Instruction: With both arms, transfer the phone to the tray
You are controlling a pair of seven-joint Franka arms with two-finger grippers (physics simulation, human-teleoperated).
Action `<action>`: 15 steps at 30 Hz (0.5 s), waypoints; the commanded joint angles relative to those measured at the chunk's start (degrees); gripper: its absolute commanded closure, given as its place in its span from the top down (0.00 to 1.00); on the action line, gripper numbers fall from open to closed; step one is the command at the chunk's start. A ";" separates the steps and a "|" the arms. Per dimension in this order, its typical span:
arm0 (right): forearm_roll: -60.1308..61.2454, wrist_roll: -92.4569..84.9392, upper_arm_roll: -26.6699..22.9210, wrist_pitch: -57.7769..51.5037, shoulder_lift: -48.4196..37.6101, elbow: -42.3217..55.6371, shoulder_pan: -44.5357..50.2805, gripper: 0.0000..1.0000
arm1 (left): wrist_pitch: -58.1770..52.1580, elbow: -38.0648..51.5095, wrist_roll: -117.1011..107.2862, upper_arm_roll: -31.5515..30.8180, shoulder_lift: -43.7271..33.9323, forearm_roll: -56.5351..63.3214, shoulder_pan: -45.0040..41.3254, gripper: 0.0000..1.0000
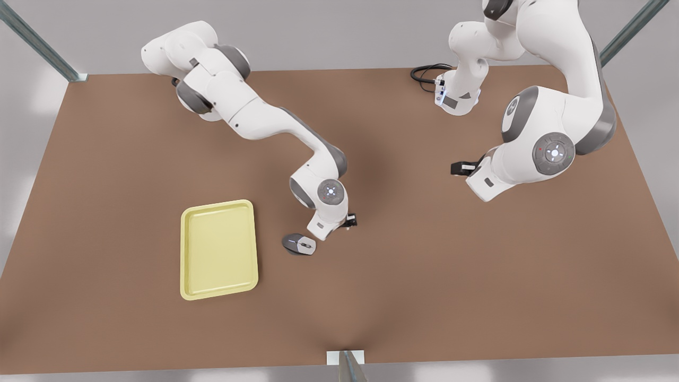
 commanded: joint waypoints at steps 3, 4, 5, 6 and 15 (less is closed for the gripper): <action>0.25 17.77 0.02 6.45 -0.05 -3.88 0.00 1.00 | -0.10 0.02 7.73 -0.01 -0.06 0.08 0.00 1.00; 0.25 17.60 0.02 8.47 0.13 -4.67 0.00 1.00 | -0.10 0.02 7.73 -0.01 0.29 0.08 0.00 1.00; 0.16 17.16 0.10 10.32 0.13 -5.99 0.00 1.00 | -0.10 0.02 7.73 -0.01 0.29 0.08 0.00 1.00; 0.25 14.43 0.19 10.76 0.22 -6.43 0.00 1.00 | -0.10 0.02 7.73 -0.01 0.29 0.08 0.00 1.00; -0.72 -1.65 1.34 10.59 0.13 -7.31 0.17 1.00 | 0.08 0.02 7.73 -0.01 1.08 0.08 0.00 1.00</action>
